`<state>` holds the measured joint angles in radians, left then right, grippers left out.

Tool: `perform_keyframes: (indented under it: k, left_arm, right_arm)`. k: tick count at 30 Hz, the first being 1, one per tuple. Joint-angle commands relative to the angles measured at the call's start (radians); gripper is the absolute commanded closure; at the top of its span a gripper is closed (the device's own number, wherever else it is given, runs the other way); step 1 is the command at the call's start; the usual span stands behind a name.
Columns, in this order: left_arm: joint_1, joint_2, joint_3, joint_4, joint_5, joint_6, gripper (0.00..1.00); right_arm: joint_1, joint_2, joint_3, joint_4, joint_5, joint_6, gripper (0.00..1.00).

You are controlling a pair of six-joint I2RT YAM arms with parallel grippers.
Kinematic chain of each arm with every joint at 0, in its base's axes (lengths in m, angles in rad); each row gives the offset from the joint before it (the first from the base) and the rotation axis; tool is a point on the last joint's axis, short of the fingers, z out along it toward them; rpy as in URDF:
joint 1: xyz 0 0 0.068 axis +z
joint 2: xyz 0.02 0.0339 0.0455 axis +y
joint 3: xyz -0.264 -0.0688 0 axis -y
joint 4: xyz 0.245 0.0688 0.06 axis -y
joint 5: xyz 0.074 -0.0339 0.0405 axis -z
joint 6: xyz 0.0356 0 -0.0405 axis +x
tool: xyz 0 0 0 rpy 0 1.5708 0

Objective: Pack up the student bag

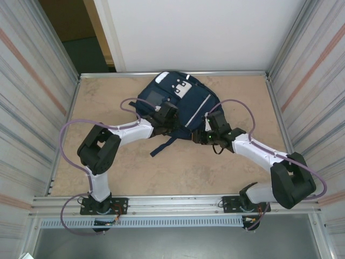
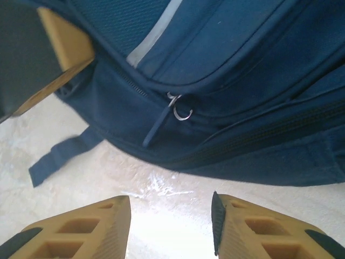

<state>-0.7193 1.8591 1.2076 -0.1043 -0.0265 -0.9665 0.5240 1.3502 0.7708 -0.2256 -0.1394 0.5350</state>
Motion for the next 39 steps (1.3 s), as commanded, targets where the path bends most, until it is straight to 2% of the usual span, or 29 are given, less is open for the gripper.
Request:
perform_keyframes:
  k: [1, 2, 3, 4, 7, 12, 17, 23, 26, 29, 32, 36, 38, 39]
  left_arm:
    - [-0.006, -0.082, 0.023, -0.027, -0.002, 0.009, 0.83]
    - [-0.008, -0.086, 0.022, -0.039, -0.011, -0.002, 0.67]
    - [-0.008, -0.085, 0.028, -0.053, -0.016, -0.008, 0.58]
    - [-0.008, -0.081, 0.041, -0.073, -0.022, -0.009, 0.56]
    - [-0.008, -0.059, 0.080, -0.105, -0.037, -0.014, 0.54]
    - [-0.008, -0.004, 0.143, -0.104, -0.071, -0.012, 0.56]
    - [0.001, 0.067, 0.181, -0.129, -0.118, -0.024, 0.58]
    - [-0.004, 0.053, 0.128, -0.157, -0.147, -0.103, 0.48]
    - [-0.005, 0.074, 0.143, -0.144, -0.151, -0.088, 0.47]
    - [0.015, 0.133, 0.196, -0.110, -0.088, -0.061, 0.48]
    - [0.021, 0.184, 0.238, -0.112, -0.098, -0.061, 0.56]
    - [0.027, 0.180, 0.244, -0.108, -0.100, -0.038, 0.91]
    - [0.027, 0.151, 0.231, -0.101, -0.087, -0.022, 1.00]
    - [0.026, 0.132, 0.222, -0.101, -0.077, -0.016, 1.00]
  right_arm:
    - [0.001, 0.031, 0.055, -0.002, 0.082, 0.108, 0.57]
    - [0.002, 0.037, 0.065, 0.003, 0.076, 0.109, 0.57]
    - [0.002, 0.041, 0.072, 0.005, 0.070, 0.103, 0.57]
    - [0.002, 0.044, 0.077, 0.004, 0.072, 0.098, 0.57]
    - [-0.001, 0.058, 0.089, 0.012, 0.055, 0.078, 0.58]
    - [0.001, 0.100, 0.102, 0.047, 0.026, 0.086, 0.62]
    - [0.002, 0.135, 0.115, 0.056, 0.063, 0.091, 0.56]
    - [-0.003, 0.138, 0.110, 0.049, 0.051, 0.083, 0.54]
    - [-0.002, 0.139, 0.105, 0.061, 0.034, 0.073, 0.54]
    - [0.006, 0.149, 0.104, 0.075, 0.027, 0.068, 0.54]
    - [0.007, 0.170, 0.111, 0.069, 0.053, 0.076, 0.53]
    - [0.019, 0.201, 0.112, 0.087, 0.086, 0.114, 0.49]
    - [0.036, 0.221, 0.131, 0.078, 0.099, 0.112, 0.49]
    - [0.046, 0.231, 0.143, 0.068, 0.119, 0.112, 0.49]
